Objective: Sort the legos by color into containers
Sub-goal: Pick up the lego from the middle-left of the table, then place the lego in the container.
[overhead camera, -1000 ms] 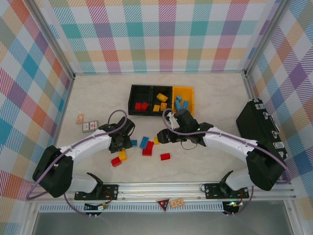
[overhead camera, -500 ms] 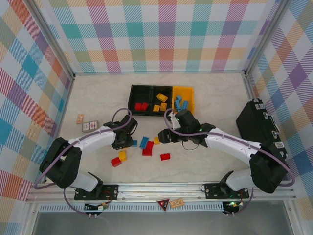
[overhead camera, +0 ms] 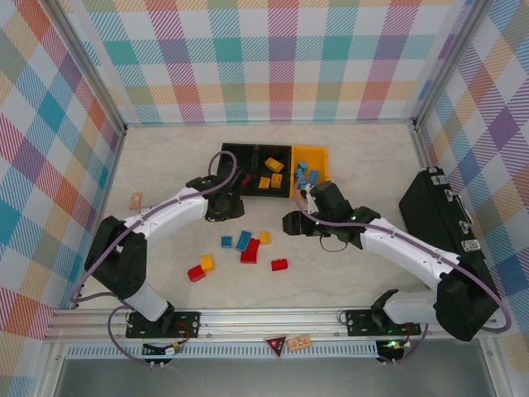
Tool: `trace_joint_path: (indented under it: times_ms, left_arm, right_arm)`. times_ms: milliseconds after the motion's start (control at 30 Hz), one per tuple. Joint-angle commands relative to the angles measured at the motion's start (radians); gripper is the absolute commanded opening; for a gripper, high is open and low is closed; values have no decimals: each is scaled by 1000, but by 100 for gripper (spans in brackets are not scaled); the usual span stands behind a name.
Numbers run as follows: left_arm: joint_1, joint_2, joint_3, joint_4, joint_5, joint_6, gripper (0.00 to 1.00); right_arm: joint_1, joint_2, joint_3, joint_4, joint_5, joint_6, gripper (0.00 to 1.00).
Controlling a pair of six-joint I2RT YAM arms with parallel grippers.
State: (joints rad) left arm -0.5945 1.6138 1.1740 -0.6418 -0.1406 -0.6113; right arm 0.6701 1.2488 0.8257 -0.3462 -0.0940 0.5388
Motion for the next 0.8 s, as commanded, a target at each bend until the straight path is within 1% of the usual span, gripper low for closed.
trace_joint_path:
  times_ms: [0,133,233,333,533,767]
  left_arm:
    - [-34,52,89,9,42,31,25]
    - [-64,136,216,15,70,46,25]
    - [-80,200,313,9,67,63,25]
    - [-82,267,404,-3,56,77,25]
    - [-71,419,610,-72,-20,113,26]
    - [-40,561,794,-141,-51,139,28]
  right_arm:
    - [-50,-45,-24,-76,65,55,66]
    - [-129,-101,-59,-111,93,88,66]
    - [-155,-134,-74,-123,91,93,66]
    - [-158,-148,-80,-125,85,97,66]
    - [-158,-162,-94,-115,61,108,66]
    - [-158,-181,-109,-116,56,114,66]
